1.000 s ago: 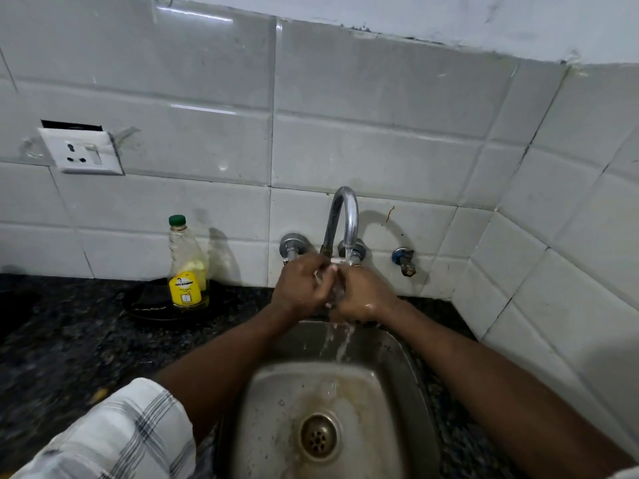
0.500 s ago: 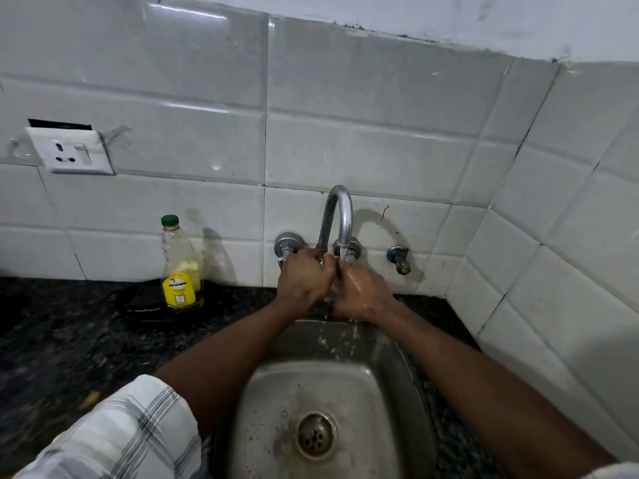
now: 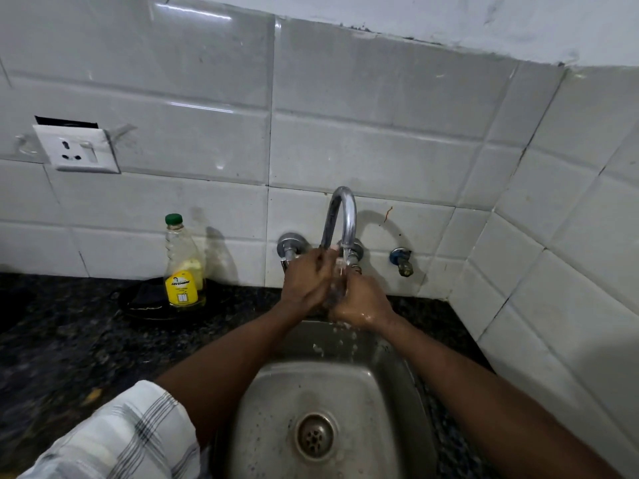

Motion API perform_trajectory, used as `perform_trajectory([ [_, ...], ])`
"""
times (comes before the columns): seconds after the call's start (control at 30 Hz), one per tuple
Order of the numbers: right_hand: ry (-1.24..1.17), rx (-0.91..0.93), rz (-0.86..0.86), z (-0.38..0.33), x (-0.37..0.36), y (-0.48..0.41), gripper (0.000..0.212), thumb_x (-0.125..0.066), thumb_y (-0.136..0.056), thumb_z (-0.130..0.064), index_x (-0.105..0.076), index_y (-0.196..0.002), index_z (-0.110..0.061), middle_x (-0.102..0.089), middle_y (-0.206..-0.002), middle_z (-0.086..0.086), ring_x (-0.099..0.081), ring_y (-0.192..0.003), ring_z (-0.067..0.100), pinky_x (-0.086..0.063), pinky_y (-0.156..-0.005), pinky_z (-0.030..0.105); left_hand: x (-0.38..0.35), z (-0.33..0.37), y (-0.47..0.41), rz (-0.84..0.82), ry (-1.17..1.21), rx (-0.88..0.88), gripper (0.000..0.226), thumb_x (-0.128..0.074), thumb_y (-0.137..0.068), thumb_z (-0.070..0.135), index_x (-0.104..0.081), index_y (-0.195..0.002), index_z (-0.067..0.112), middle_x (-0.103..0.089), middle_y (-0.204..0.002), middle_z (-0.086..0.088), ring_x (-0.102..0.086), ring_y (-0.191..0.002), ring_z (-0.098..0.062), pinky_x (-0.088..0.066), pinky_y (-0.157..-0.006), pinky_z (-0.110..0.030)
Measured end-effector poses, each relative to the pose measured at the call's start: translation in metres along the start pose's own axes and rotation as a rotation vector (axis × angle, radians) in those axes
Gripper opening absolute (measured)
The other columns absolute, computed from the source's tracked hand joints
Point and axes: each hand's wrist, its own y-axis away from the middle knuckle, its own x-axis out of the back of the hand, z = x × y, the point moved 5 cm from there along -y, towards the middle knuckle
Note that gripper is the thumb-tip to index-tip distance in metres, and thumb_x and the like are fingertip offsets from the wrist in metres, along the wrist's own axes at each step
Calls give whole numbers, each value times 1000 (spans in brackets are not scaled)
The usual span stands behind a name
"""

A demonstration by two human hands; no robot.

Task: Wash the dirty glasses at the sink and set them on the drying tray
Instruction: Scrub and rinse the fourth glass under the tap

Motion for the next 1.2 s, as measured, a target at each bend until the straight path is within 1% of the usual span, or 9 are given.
perform_trajectory([
  [0.1,-463,-99,36,9,-13,6,75,-87,-66,-21,-49,-131,-25,-67,-111,-4,-67,-97,14,-52,-77,23,-6,-27,2,33,467,509,62,-36,-95,66,-68,-84,15,-75,-88,-10,-71,-81,-28,-57,-82,-43],
  [0.2,-751,-194,175,16,-23,10,65,-86,-71,-24,-51,-126,-26,-67,-110,-3,-67,-98,15,-56,-76,29,-28,-42,30,-283,662,872,62,-31,-100,56,-63,-94,3,-71,-85,-15,-68,-71,-25,-58,-65,-33],
  [0.3,-868,-298,290,15,-31,11,49,-86,-72,-24,-59,-113,-26,-70,-101,-5,-69,-95,17,-58,-76,33,-51,-50,53,-460,822,1108,65,-33,-95,57,-67,-113,3,-69,-109,-22,-64,-103,-37,-54,-88,-49],
  [0.53,-908,-219,331,12,-7,4,61,-87,-68,-14,-58,-121,-23,-69,-112,-4,-67,-100,15,-57,-85,37,-57,-43,34,-145,1026,998,49,-50,-79,43,-72,-104,7,-74,-96,-14,-65,-81,-25,-53,-66,-32],
  [0.63,-988,-392,333,10,-5,-1,35,-83,-71,-19,-69,-103,-20,-75,-97,-1,-72,-91,22,-59,-82,41,-34,-40,32,241,618,805,31,-61,-87,36,-73,-89,8,-75,-88,-9,-68,-75,-21,-54,-63,-27],
  [0.73,-1116,-586,335,17,-15,-3,14,-77,-81,-21,-72,-91,-14,-76,-86,3,-73,-85,24,-61,-80,42,-1,-3,26,368,134,251,17,-65,-90,27,-70,-91,11,-69,-86,-1,-61,-75,-13,-43,-60,-18],
  [0.9,-513,-164,415,4,-8,-6,25,-49,-102,-31,-66,-98,-14,-69,-91,3,-66,-87,22,-55,-79,39,9,-5,14,348,3,262,17,-59,-93,24,-70,-86,13,-71,-83,-3,-64,-77,-16,-44,-68,-24],
  [1.0,-27,163,162,-4,-11,-5,43,-38,-103,-44,-54,-133,-18,-59,-127,7,-53,-119,20,-44,-104,43,11,-15,7,353,27,426,25,-57,-94,27,-74,-98,9,-74,-96,-9,-63,-84,-19,-42,-72,-26],
  [1.2,512,265,59,-10,0,-6,81,-74,-76,-25,-34,-146,-20,-52,-141,7,-50,-126,27,-44,-104,40,4,-23,0,162,-25,508,41,-50,-97,31,-62,-131,10,-71,-104,-8,-60,-84,-20,-48,-67,-28],
])
